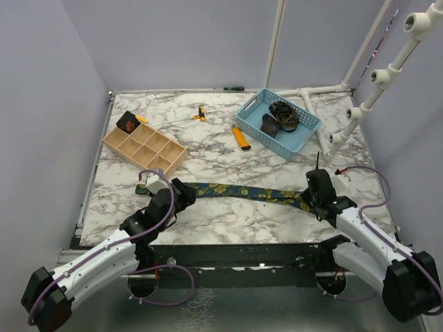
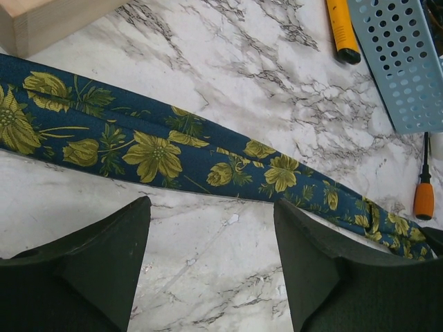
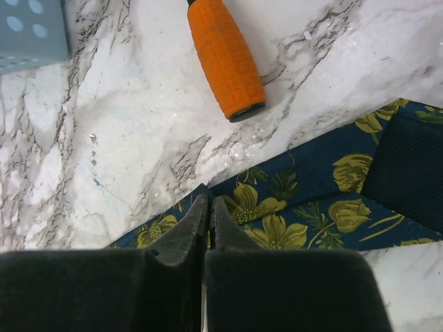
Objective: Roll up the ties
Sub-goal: Flatten out the tie at the center of the board.
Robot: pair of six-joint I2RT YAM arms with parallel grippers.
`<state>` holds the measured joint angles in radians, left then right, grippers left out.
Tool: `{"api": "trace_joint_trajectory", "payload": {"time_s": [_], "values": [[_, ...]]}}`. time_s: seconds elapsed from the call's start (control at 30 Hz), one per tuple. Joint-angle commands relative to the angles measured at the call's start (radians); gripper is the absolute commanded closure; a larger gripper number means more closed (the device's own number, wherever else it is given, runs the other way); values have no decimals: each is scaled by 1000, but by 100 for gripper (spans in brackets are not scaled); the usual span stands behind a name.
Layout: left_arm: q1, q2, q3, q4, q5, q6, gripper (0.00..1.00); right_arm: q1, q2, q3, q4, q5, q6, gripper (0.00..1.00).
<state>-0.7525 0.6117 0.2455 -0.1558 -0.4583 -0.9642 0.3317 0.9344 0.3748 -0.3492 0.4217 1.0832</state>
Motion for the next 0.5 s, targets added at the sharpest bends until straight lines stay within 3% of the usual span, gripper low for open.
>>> {"api": "trace_joint_trajectory", "payload": {"time_s": [0.0, 0.17, 0.47], "values": [[3, 8, -12, 11, 5, 3, 27, -5, -82, 35, -171, 47, 28, 100], [3, 31, -20, 45, -1, 3, 27, -5, -127, 32, -332, 63, 159, 100], [3, 85, -23, 96, 26, -7, 27, -5, -119, 65, -499, 220, 375, 100]]}}
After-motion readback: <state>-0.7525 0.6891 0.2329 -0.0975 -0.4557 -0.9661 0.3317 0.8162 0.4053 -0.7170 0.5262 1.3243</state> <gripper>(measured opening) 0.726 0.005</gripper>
